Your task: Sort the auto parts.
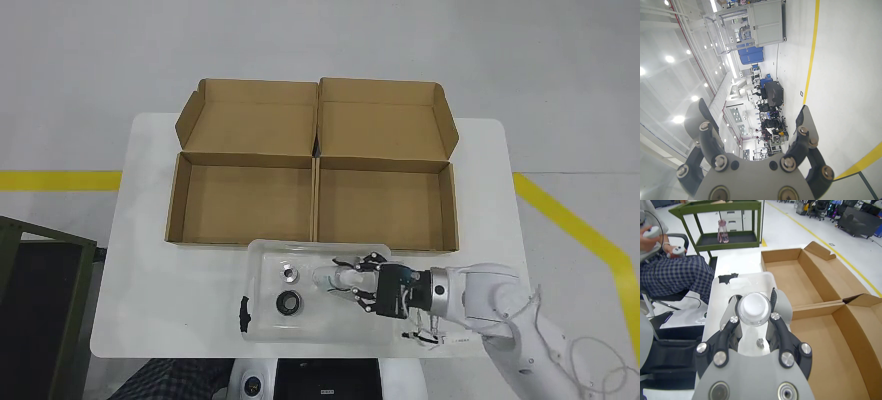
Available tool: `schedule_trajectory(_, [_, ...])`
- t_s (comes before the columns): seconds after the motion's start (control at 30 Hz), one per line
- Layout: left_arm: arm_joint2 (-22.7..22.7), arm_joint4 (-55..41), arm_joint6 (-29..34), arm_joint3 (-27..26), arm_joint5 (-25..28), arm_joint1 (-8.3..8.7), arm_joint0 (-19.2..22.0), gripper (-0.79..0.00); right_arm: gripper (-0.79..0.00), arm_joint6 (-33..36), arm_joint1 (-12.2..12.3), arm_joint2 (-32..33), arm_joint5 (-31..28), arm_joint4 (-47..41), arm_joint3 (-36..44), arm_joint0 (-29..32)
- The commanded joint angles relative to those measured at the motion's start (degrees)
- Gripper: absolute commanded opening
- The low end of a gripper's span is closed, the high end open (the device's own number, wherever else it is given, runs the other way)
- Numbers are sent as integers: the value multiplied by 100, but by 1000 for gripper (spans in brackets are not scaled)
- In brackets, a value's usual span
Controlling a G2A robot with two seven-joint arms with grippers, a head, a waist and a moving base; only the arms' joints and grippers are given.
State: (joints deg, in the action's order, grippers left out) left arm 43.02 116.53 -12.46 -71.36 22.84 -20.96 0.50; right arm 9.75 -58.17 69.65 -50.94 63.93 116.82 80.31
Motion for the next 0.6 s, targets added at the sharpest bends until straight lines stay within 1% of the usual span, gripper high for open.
schedule_trajectory(0.0, [0, 0, 0, 0, 0, 0, 0, 0, -785, -166, 4, 100, -22, -236, -33, -28])
schedule_trajectory(0.37, [0, 0, 0, 0, 0, 0, 0, 0, -785, -438, -4, 382, 145, -1223, -240, -384])
schedule_trajectory(0.57, [0, 0, 0, 0, 0, 0, 0, 0, -785, -642, -15, 601, 425, -1596, -384, -495])
